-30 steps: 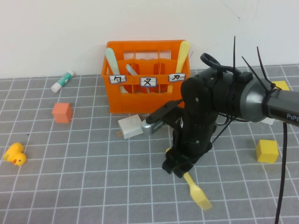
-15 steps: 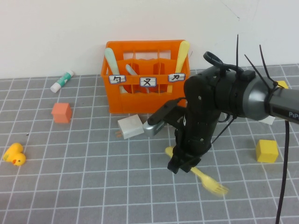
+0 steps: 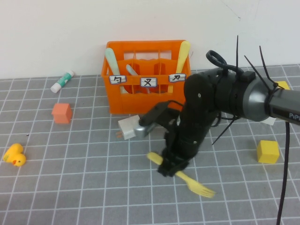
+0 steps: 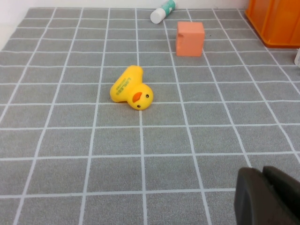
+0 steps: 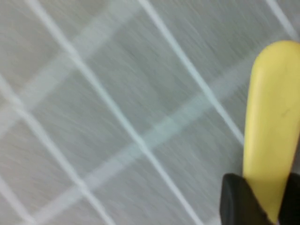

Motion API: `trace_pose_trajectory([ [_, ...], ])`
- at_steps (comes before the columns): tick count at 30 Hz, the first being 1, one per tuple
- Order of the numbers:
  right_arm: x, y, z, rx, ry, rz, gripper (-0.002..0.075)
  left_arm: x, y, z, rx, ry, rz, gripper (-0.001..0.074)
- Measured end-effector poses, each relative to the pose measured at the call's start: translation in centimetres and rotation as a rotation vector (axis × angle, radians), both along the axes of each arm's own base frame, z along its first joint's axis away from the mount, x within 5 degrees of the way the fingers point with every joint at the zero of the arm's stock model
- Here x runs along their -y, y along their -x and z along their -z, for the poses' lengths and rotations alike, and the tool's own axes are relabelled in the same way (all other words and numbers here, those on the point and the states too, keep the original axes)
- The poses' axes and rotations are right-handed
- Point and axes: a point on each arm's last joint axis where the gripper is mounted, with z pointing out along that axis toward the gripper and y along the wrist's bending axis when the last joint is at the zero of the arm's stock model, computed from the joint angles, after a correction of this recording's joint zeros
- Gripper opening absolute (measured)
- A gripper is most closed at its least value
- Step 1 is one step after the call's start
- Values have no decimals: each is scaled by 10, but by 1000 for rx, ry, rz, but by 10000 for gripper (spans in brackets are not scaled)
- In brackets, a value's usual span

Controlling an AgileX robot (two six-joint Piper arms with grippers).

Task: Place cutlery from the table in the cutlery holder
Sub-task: Pick up the fork, then place the fork on the box

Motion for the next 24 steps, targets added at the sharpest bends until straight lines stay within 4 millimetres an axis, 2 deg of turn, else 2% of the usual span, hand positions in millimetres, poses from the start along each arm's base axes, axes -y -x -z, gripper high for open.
trace_pose_trajectory([
  [3,-8,2,-16,30,-125,-18,165,0,0,0,0,0,0,-1],
  [11,-16,9,-107,330,-485,-99,165,0,0,0,0,-2,1,-1],
  [16,-13,9,-152,584,-634,-115,165,0,0,0,0,-2,1,-1],
  [19,-11,3,-167,715,-673,-80,165,0,0,0,0,-2,1,-1],
  [24,-8,-9,-176,870,-693,14,165,0,0,0,0,-2,1,-1],
])
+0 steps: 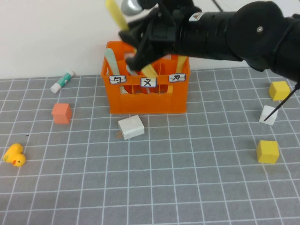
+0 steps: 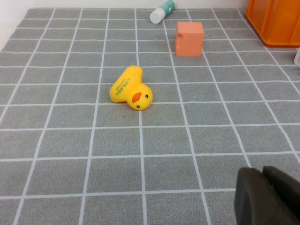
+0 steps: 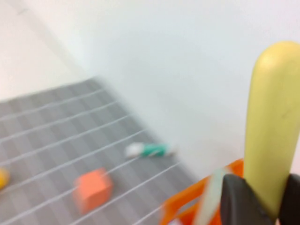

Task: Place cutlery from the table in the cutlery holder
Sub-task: Place the fork on the box

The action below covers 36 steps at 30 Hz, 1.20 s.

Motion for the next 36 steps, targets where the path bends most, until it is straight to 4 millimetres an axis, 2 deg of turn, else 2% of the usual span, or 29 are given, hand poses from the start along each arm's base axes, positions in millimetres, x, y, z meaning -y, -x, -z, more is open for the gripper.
trace_pose_trajectory([
  [5,3,-19,2,77,-92,163,164,0,0,0,0,0,0,-1],
  [11,4,-35,14,62,-206,298,164,0,0,0,0,0,0,-1],
  [18,-1,-55,51,4,-285,415,164,0,0,0,0,0,0,-1],
  [22,-4,-63,70,4,-278,444,164,0,0,0,0,2,-1,-1],
  [30,-9,-71,87,60,-315,441,164,0,0,0,0,2,-1,-1],
  [36,-14,-74,101,105,-280,406,164,0,0,0,0,7,0,-1],
])
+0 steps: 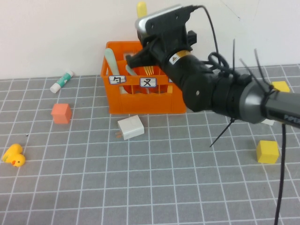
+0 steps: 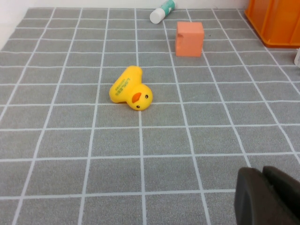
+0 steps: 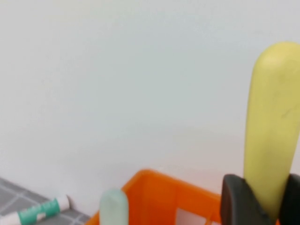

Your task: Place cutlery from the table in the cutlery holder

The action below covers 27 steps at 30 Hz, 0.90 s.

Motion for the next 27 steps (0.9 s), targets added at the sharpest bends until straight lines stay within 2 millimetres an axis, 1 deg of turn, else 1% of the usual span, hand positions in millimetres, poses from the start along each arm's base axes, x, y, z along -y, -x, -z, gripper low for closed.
trace_pose_trajectory([
  [6,-8,-4,28,15,104,-49,164,0,0,0,0,0,0,-1],
  [10,-11,-3,33,52,169,-89,165,0,0,0,0,0,0,-1],
  [13,-12,-3,33,59,177,-95,221,0,0,0,0,0,0,-1],
  [15,-12,-3,32,62,178,-97,303,0,0,0,0,0,0,-1],
  [16,-11,-2,29,63,177,-98,335,0,0,0,0,0,0,-1],
  [18,-10,0,19,76,168,-99,393,0,0,0,0,0,0,-1],
  [20,-8,3,4,98,157,-100,415,0,0,0,0,-2,1,-1],
  [25,0,14,-40,157,129,-100,430,0,0,0,0,-2,1,-1],
  [27,4,22,-62,178,132,-109,424,0,0,0,0,-2,1,-1],
])
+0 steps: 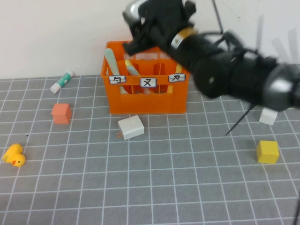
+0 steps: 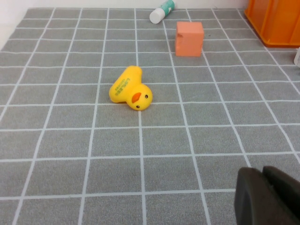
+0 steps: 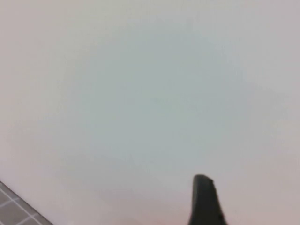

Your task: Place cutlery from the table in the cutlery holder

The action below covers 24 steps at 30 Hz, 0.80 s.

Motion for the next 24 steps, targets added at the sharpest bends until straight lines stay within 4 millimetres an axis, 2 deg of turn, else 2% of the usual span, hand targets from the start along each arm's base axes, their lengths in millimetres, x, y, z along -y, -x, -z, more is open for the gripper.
trace_pose_trajectory([
  [2,6,12,-24,20,34,-24,382,0,0,0,0,0,0,-1],
  [4,15,29,-55,44,85,-48,277,0,0,0,0,0,0,-1],
  [6,31,53,-90,71,162,-70,135,0,0,0,0,0,0,-1],
  [8,50,79,-123,109,233,-83,62,0,0,0,0,0,0,-1],
  [12,82,122,-160,112,335,-105,13,0,0,0,0,0,0,-1],
  [17,116,168,-166,62,355,-120,4,0,0,0,0,0,0,-1],
  [21,139,197,-143,13,329,-120,1,0,0,0,0,0,0,-1],
  [24,155,217,-106,-35,312,-115,0,0,0,0,0,0,0,-1],
])
